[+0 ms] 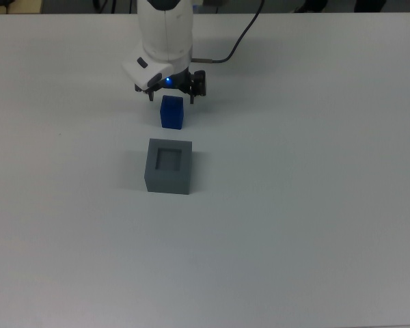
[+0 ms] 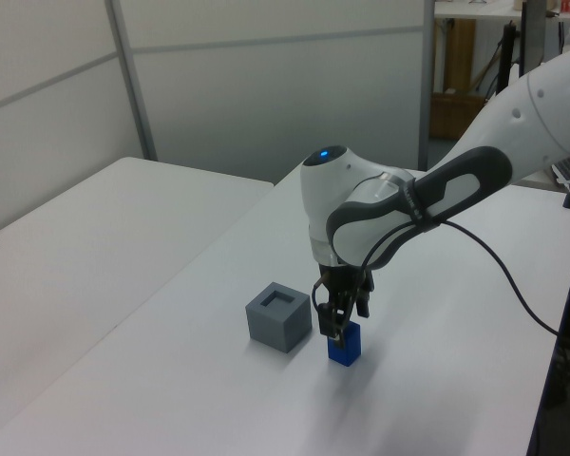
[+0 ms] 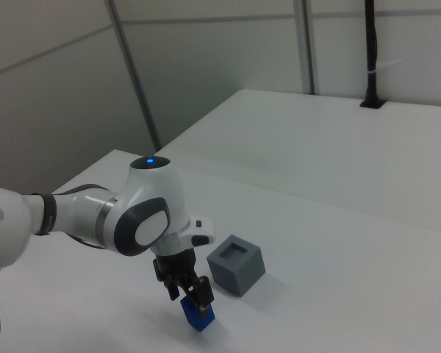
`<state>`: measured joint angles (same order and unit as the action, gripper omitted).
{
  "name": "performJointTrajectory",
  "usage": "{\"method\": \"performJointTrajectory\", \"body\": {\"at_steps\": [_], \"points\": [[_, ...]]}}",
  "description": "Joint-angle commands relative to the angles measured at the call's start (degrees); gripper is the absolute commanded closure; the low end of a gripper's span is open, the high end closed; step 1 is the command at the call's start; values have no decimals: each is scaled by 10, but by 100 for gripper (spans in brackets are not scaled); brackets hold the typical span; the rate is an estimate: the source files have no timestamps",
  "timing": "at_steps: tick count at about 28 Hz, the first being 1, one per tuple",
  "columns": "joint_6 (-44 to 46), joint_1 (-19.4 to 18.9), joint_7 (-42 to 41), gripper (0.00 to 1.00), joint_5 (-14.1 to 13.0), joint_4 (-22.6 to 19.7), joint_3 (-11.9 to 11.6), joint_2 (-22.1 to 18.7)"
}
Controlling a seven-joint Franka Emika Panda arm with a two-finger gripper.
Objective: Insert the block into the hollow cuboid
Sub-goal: 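Close the gripper on the blue block, then lift the blue block and carry it over the grey hollow cube's opening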
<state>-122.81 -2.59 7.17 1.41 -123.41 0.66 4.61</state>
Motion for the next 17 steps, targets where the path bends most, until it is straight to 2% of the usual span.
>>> {"method": "performJointTrajectory", "body": {"at_steps": [1,3,8,9,12,13,14,17], "points": [[-19,-5,10,19,10,-4,-3,13],[-28,-5,10,19,10,-4,-3,17],[-36,-5,9,57,10,-2,-3,16],[-30,-4,5,70,9,4,-3,14],[-15,-5,2,86,9,9,-3,6],[-3,-4,2,91,9,17,-3,3],[26,-4,2,100,9,36,-3,0],[75,-4,1,100,8,66,-4,-1]]}}
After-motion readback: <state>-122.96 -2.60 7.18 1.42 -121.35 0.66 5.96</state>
